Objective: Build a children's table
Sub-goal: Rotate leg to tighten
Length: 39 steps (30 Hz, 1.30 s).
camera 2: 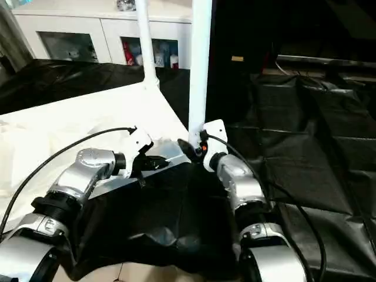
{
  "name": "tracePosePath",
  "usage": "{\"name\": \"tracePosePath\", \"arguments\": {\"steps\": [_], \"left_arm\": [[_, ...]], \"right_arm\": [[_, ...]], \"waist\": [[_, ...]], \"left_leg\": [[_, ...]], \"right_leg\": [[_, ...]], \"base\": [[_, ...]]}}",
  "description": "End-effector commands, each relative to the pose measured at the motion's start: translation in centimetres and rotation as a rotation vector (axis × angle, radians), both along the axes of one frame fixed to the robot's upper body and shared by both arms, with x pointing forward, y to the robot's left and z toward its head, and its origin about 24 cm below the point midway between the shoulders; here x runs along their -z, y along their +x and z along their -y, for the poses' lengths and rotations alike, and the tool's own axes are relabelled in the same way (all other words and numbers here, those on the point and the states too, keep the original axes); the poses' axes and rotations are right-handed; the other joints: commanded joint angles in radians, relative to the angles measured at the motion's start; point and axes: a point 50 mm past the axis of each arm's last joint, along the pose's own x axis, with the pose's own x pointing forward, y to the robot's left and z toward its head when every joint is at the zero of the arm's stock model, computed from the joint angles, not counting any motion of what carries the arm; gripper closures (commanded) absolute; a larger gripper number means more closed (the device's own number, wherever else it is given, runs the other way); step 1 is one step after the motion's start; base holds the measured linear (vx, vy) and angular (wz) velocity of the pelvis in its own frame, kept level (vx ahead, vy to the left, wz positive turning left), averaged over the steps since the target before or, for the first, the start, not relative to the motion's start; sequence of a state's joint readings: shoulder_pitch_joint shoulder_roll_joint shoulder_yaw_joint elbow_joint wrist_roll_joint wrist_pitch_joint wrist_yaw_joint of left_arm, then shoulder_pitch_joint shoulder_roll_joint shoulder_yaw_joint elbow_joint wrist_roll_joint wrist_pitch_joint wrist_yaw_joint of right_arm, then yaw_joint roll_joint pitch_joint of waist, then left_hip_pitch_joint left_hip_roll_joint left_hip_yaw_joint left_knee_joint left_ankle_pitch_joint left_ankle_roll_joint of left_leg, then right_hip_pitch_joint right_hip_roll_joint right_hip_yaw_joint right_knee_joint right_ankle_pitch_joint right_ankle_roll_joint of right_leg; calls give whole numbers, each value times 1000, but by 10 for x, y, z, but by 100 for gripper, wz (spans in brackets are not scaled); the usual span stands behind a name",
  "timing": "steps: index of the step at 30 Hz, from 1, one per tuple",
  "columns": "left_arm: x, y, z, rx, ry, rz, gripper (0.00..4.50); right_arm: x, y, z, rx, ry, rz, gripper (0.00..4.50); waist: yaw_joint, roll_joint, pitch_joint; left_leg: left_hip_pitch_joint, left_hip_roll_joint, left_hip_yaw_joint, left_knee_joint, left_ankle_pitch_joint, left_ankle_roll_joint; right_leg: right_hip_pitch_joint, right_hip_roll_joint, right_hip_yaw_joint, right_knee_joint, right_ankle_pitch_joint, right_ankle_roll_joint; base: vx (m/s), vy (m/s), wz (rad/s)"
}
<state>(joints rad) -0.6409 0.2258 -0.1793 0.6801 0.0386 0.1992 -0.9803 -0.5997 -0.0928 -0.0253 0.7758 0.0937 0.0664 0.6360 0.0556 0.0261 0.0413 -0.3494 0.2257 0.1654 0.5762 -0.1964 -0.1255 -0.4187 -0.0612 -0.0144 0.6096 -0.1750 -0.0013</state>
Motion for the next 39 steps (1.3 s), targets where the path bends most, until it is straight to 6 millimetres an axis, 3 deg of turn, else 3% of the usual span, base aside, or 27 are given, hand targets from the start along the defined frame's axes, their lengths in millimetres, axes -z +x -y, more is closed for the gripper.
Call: {"name": "tracePosePath", "arguments": {"steps": [1, 5, 6, 12, 15, 19, 28, 31, 34, 37, 38, 39], "left_arm": [[-18, -3, 21, 127, -84, 78, 450], [-18, -10, 14, 217, -70, 55, 450], [-17, -11, 12, 231, -66, 49, 450], [-15, -21, 0, 341, -42, 12, 450], [-14, -26, -6, 380, -26, -11, 450], [-14, -28, -10, 402, -14, -29, 450], [-11, -30, -14, 381, -16, -46, 450], [-12, -24, -7, 313, -37, -27, 450], [-13, -17, -1, 239, -46, -3, 450], [-15, -4, 11, 121, -54, 40, 450], [-16, 0, 14, 85, -54, 54, 450], [-16, 0, 14, 85, -54, 54, 450]], "right_arm": [[1, -17, -33, -309, 12, -3, 55], [-4, -24, -12, -456, -19, -12, 55], [-4, -26, -9, -479, -22, -18, 55], [-6, -37, 15, -636, -65, -79, 55], [-7, -39, 20, -666, -80, -98, 85], [-7, -42, 23, -699, -89, -118, 92], [-6, -49, 17, -753, -55, -148, 176], [-2, -51, 14, -722, -34, -151, 189], [4, -47, 9, -632, -29, -131, 191], [18, -36, -2, -406, -80, -128, 191], [21, -32, -5, -341, -89, -122, 192], [21, -32, -5, -341, -89, -122, 192]], "waist": [[1, -8, -57], [6, -13, -57], [10, -9, -58], [27, -15, -56], [28, -15, -56], [28, -20, -56], [31, -26, -55], [31, -29, -54], [30, -31, -50], [24, -30, -44], [20, -32, -47], [18, -32, -45]], "left_leg": [[-7, -14, 16, -60, -181, 47], [-9, -11, 19, -57, -158, 71], [-6, -7, 20, -56, -157, 74], [-4, -4, 21, -56, -165, 76], [-4, -5, 21, -57, -164, 70], [-6, -5, 21, -56, -147, 67], [-3, -4, 21, -57, -141, 60], [-2, -5, 23, -56, -142, 60], [-2, -8, 22, -58, -161, 50], [1, -13, 20, -63, -202, 25], [-1, -13, 15, -66, -201, 9], [2, -12, 17, -65, -210, 9]], "right_leg": [[63, -43, 19, -74, -163, -230], [66, -39, 16, -68, -116, -246], [62, -42, 16, -66, -113, -253], [61, -44, 18, -66, -133, -253], [58, -43, 17, -66, -150, -246], [59, -43, 18, -63, -137, -244], [58, -43, 17, -61, -127, -247], [57, -43, 18, -63, -134, -245], [56, -46, 19, -71, -203, -227], [48, -47, 20, -86, -329, -187], [53, -50, 18, -87, -378, -158], [48, -48, 20, -90, -384, -154]], "base": [[0, 0, 0], [0, 0, 0], [0, 0, 0], [0, 0, 0], [0, 0, 0], [0, 0, 0], [0, 0, 0], [0, 0, 0], [0, 0, 0], [0, 0, 0], [0, 0, 0], [0, 0, 0]]}}
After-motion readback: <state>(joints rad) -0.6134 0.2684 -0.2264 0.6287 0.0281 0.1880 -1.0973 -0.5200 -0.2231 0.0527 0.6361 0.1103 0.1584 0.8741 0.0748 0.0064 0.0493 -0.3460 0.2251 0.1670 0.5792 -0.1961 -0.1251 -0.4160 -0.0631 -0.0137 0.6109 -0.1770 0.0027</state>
